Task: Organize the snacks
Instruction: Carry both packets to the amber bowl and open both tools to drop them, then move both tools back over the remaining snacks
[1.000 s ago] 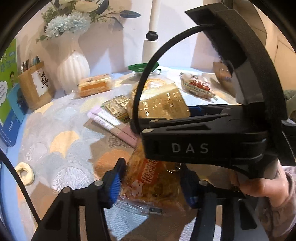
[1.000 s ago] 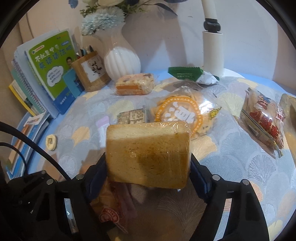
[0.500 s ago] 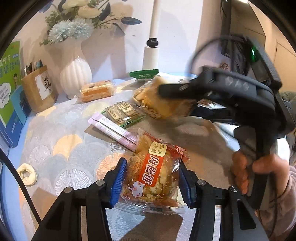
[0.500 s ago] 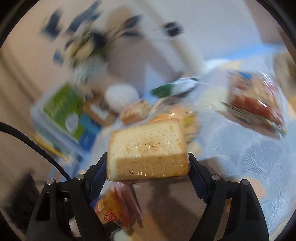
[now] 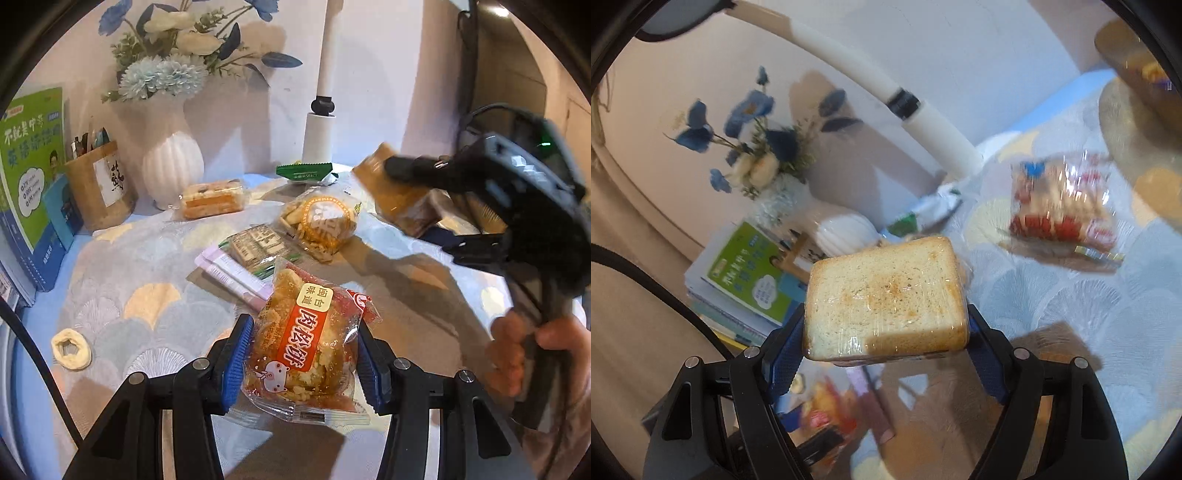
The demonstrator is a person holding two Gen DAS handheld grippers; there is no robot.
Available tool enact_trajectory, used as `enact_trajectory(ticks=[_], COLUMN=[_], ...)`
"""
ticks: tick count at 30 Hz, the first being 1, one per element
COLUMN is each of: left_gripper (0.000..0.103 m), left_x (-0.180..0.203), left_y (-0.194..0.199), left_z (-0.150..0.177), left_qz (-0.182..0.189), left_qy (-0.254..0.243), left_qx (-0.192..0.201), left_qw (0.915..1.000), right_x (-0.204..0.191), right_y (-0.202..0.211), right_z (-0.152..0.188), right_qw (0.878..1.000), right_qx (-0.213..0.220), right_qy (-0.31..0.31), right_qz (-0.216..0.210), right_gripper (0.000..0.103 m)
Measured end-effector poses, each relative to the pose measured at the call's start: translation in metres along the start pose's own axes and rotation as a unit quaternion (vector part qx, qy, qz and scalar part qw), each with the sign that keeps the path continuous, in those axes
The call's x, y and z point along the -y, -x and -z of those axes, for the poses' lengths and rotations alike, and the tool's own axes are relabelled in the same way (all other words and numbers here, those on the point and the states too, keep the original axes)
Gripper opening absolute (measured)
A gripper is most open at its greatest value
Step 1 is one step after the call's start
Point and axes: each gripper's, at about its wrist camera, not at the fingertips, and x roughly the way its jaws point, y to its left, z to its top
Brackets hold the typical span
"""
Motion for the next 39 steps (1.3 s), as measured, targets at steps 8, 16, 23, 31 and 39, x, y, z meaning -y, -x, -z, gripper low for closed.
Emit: enact_trajectory(ticks=[8, 16, 23, 31, 39], left_gripper=[0.050, 0.051, 0.091, 0.091, 0.091], left_x=[0.062, 0.175, 0.246, 0.225, 0.146], left_y=[0.007, -0.040, -0.088, -0.097, -0.069], left_z=[-0.104, -0.187, -0.189, -0.184, -0.177], left_qz=[-0.015, 0.079, 0.077, 0.058, -0.025], left_qy=[-0.015, -0.012, -0.057, -0.036, 0.018], left_qx=[0.023, 0.014, -0.026, -0.049, -0.040], left_qw=[0.9995, 0.9967, 0.9951, 0.9965, 0.9987], right_x=[-0.019, 0.017, 0.079, 0.106, 0.039], right_y=[0.087, 0.154, 0.168, 0.182, 0.141], right_z=[-0.075, -0.183, -0.221, -0.213, -0.197], right_qw=[0.995, 0.980, 0.970, 0.976, 0.984], right_qx=[0.056, 0.102, 0.085, 0.092, 0.074], right_qy=[0.058, 0.073, 0.036, -0.039, 0.008], right_qz=[0.054, 0.157, 0.224, 0.195, 0.163], right_gripper=[0.079, 0.079, 0.092, 0.098, 0.100])
